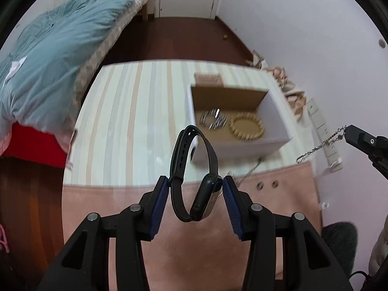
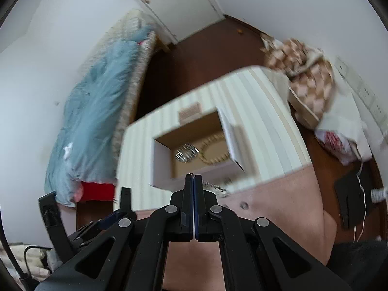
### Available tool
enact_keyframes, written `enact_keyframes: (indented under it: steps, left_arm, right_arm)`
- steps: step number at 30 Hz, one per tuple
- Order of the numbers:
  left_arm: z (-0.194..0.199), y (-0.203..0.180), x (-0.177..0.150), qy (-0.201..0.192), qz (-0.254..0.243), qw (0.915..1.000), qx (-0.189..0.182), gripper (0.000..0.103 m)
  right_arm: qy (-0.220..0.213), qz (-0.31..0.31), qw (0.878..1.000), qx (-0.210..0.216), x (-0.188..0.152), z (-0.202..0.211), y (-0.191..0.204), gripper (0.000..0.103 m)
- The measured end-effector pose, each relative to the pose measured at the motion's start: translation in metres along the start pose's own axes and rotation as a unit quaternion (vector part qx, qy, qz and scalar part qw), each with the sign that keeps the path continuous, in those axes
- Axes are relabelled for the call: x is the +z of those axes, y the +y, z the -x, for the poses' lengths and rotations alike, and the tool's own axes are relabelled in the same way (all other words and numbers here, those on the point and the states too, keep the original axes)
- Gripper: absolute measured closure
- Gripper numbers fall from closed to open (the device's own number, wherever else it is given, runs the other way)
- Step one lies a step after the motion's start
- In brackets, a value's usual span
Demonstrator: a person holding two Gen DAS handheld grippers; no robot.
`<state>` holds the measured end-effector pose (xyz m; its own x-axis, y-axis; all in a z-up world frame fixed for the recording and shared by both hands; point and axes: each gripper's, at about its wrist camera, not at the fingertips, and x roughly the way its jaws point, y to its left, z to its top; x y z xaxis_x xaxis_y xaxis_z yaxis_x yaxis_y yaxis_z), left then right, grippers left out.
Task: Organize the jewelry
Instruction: 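Lower the watch band and link bracelet into the box and release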
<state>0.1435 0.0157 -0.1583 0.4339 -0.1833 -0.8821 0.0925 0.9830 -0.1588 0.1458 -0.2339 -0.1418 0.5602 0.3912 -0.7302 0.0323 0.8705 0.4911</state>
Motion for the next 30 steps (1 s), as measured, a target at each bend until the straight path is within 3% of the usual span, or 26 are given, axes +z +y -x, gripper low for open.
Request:
enact_keyframes:
  steps: [6,10,14,18,25,27,29,30]
  left_arm:
    - [-0.003,-0.005,0.045,-0.005,0.005,0.9994,-0.034,0.061]
    - [-0.026,-0.008,0.07,0.016,0.01,0.9982,-0.057,0.06]
    - [-0.056,-0.01,0.084,0.039,0.008,0.9976,-0.056,0.06]
    - [-0.077,-0.008,0.092,0.058,0.005,0.9973,-0.046,0.059]
    - [-0.096,-0.004,0.09,0.094,0.04,0.9927,-0.064,0.051]
    - [-0.094,-0.004,0.091,0.09,0.042,0.993,-0.064,0.042]
    - [-0.091,-0.003,0.093,0.085,0.044,0.9934,-0.063,0.013]
    - [-0.09,-0.003,0.094,0.083,0.043,0.9936,-0.063,0.011]
  right_arm:
    - [-0.017,0.053,0.998,-0.013,0.044,-0.004,0.032,0.103]
    - [0.004,0.064,0.998,-0.028,0.067,-0.032,0.035,0.103]
    - [0.026,0.063,0.997,-0.04,0.081,-0.064,0.028,0.103]
    - [0.044,0.054,0.997,-0.037,0.087,-0.08,0.018,0.103]
    - [0.079,0.036,0.994,-0.058,0.075,-0.102,-0.005,0.103]
    - [0.085,0.034,0.994,-0.067,0.073,-0.106,-0.01,0.103]
    - [0.089,0.034,0.993,-0.073,0.071,-0.108,-0.012,0.103]
    - [0.092,0.037,0.992,-0.078,0.07,-0.109,-0.012,0.103]
